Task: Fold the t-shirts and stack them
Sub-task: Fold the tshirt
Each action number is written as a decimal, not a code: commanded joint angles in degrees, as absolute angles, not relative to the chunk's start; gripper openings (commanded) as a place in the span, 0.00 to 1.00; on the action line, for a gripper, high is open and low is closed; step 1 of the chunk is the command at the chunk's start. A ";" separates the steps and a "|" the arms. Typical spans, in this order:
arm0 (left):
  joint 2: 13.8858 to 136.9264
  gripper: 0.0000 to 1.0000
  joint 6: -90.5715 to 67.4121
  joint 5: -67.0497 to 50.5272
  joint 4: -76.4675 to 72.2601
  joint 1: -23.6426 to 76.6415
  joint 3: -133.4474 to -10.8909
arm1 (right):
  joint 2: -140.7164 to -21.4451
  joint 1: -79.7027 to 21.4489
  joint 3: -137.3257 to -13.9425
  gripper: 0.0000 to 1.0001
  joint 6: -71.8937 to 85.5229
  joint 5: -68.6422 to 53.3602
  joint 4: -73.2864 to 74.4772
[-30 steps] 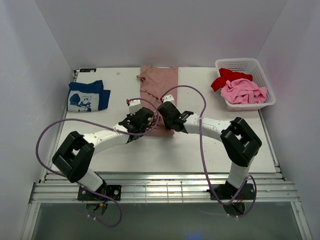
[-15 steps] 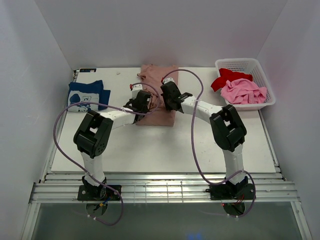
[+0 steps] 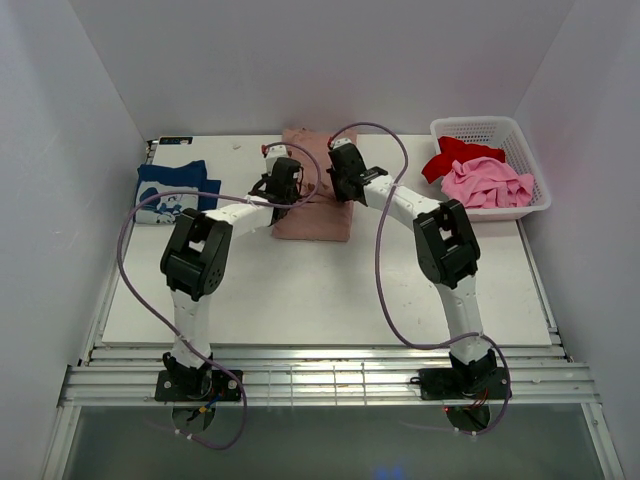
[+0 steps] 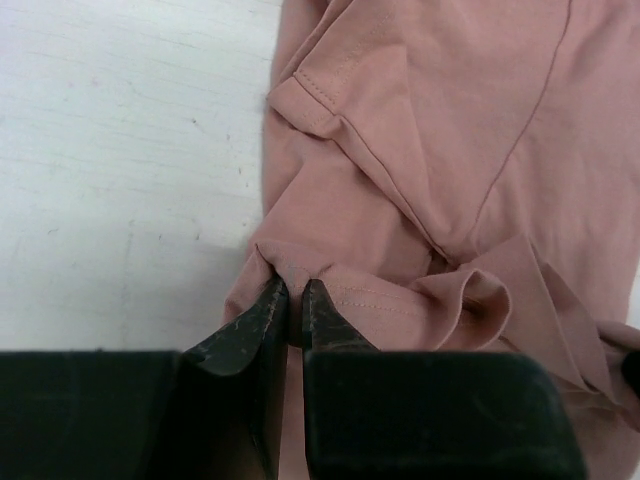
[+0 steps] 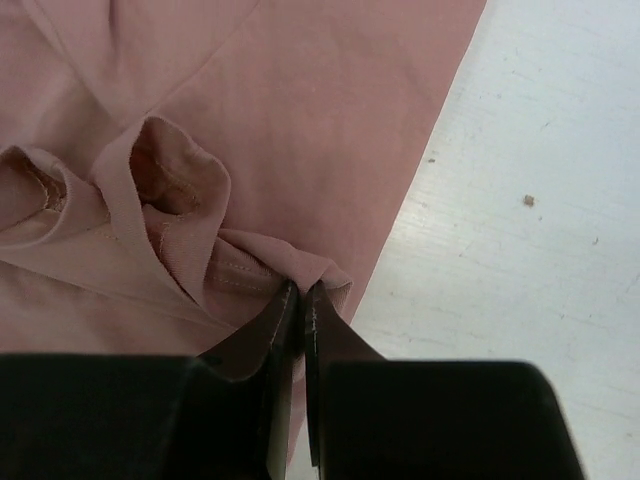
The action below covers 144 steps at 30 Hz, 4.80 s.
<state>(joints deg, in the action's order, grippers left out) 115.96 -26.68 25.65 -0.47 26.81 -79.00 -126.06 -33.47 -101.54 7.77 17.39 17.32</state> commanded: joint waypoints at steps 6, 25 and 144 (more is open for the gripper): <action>124.71 0.00 -22.25 23.90 -1.84 24.79 -88.24 | -133.76 -30.85 -113.19 0.10 4.13 17.66 17.93; 104.33 0.08 -25.39 27.17 -4.66 29.61 -78.00 | -110.92 -29.88 -93.61 0.18 3.86 11.09 8.52; 66.26 0.82 -34.80 28.56 -6.60 45.18 -19.86 | -90.18 -60.56 -49.93 0.67 31.20 22.59 12.83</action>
<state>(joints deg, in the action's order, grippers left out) 64.71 -36.97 32.64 -2.96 45.67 -19.20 -91.24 -60.14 -49.69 29.74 19.81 11.14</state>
